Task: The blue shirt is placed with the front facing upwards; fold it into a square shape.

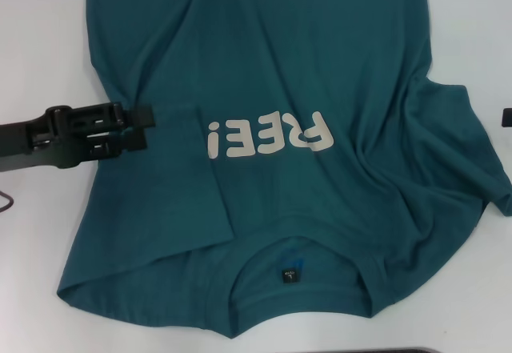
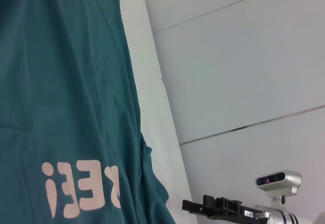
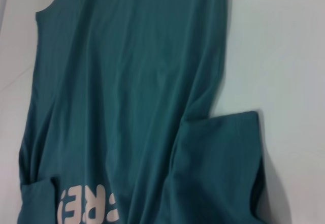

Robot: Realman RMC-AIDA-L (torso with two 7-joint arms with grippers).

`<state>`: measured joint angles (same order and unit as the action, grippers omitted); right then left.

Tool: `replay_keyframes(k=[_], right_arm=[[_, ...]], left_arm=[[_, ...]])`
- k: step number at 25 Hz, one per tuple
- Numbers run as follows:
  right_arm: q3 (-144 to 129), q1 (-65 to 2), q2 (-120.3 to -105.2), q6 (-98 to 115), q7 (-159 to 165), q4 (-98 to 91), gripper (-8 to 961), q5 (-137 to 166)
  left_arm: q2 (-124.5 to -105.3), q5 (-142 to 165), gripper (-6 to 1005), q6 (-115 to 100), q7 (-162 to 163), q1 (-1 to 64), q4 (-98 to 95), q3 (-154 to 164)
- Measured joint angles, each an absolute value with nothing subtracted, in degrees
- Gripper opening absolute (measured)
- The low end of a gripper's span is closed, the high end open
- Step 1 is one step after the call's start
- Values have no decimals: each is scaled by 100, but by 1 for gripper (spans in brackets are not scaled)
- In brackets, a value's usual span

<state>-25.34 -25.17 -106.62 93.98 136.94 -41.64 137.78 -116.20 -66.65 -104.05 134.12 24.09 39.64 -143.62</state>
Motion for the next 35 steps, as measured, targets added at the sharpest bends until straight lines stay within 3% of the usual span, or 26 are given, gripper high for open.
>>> replay_keyframes(k=[11,35], right_arm=[[-2759,-2762,-10822,8832,13597,-3843,940,13782],[-3000,-2786,-10895,8725,13208,-3869,941,13781]], left_arm=[[-11644,-6657,778,-10322,13367,2361,3964,-14361],[-11650,-6626,778,-10303,13352,2373,3964,-14311]])
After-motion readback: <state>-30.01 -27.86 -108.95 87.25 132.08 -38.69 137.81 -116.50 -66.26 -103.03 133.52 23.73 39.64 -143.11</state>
